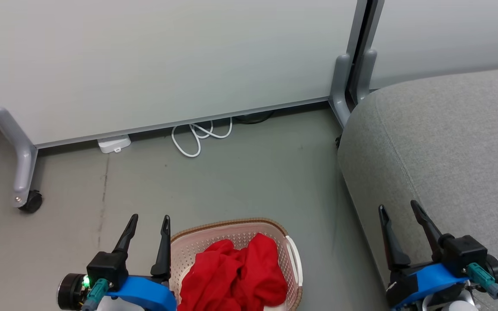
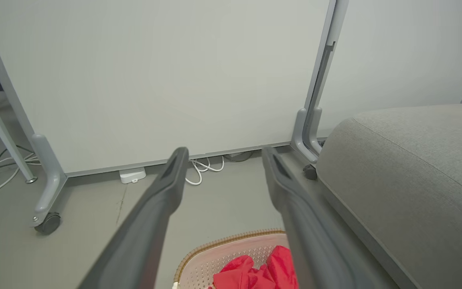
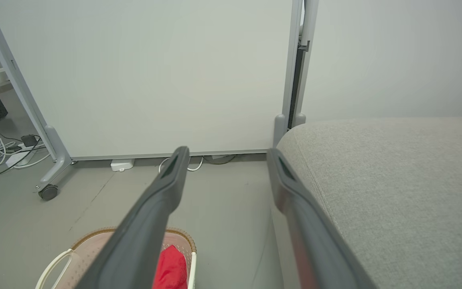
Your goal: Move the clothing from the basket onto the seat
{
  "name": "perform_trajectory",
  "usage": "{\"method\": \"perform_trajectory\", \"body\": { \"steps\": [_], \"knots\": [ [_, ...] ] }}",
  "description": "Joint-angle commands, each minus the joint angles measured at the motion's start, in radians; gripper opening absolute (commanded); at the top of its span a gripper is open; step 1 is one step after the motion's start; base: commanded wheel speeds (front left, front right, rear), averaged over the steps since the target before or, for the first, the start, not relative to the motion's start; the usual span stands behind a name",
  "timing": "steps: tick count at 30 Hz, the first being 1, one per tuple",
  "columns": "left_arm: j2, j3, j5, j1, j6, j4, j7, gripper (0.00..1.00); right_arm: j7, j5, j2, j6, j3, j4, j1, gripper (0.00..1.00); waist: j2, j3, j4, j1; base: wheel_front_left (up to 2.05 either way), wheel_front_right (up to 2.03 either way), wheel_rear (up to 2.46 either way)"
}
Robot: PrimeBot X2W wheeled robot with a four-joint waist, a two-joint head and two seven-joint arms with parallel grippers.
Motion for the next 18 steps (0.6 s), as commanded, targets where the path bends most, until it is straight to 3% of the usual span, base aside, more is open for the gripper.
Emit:
{"method": "perform_trajectory", "body": {
  "steps": [1,18],
  "knots": [
    [0.01,-0.005,0.007,-0.02,-0.004,0.01,-0.003,1.0,-0.005,0.009,-0.005,0.0,0.003,-0.003,-0.014,1.0,0.0,0.02,-0.014,0.0,0.0,0.0,0.0],
    [0.107,-0.087,0.057,-0.147,-0.015,0.192,0.001,1.0,-0.038,0.057,-0.004,0.0,0.098,-0.023,-0.146,1.0,0.0,0.294,-0.216,0.0,0.0,0.0,0.0]
  ]
}}
